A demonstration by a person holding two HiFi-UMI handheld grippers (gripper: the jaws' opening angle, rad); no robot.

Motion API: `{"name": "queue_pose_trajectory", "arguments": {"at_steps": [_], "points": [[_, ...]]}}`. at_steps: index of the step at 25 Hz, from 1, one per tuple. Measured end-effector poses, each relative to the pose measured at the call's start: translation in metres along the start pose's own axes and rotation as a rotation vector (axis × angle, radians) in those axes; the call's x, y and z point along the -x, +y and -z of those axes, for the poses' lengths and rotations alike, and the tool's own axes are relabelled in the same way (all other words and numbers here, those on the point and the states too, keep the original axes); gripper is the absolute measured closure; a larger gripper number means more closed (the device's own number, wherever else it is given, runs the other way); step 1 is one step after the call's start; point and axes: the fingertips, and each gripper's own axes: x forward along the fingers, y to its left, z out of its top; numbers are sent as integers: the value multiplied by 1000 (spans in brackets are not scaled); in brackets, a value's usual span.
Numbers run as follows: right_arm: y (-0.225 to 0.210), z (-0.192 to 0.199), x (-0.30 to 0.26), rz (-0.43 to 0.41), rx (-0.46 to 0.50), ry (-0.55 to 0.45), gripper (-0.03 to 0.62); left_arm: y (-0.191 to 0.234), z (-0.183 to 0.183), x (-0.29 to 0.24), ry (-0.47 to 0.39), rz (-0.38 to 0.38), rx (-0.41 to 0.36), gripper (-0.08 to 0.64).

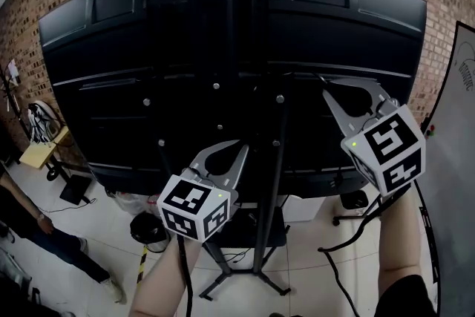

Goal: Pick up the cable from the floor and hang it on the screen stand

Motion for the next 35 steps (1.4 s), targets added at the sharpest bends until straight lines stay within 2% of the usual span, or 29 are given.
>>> {"name": "queue_pose_trajectory", "arguments": {"at_steps": [5, 11, 15, 17, 20, 23, 27, 31, 35], "points": [[27, 32, -2, -5, -108, -36, 572, -8, 12, 14, -13, 17, 4, 554], [44, 33, -1, -2, -227, -134, 572, -25, 41, 41, -12, 29, 26, 554], [45, 31, -3, 19, -323, -253, 571, -27, 52, 58, -13, 5, 19, 554], [44, 33, -3, 38, -347, -303, 571, -27, 57, 67, -19, -8, 28, 554], [47, 35, -3, 89, -332, -340, 563, -26, 65, 82, -8, -25, 33, 554], [52, 37, 1, 126, -335, -358, 551, -24, 72, 96, 3, -50, 41, 554], [65, 49, 9, 130, -374, -341, 549, -25, 78, 115, 15, -73, 43, 554], [91, 79, 26, 121, -407, -288, 550, -35, 85, 130, 22, -79, 27, 554], [134, 112, 42, 77, -477, -251, 551, -42, 98, 145, 42, -94, 29, 555]]}}
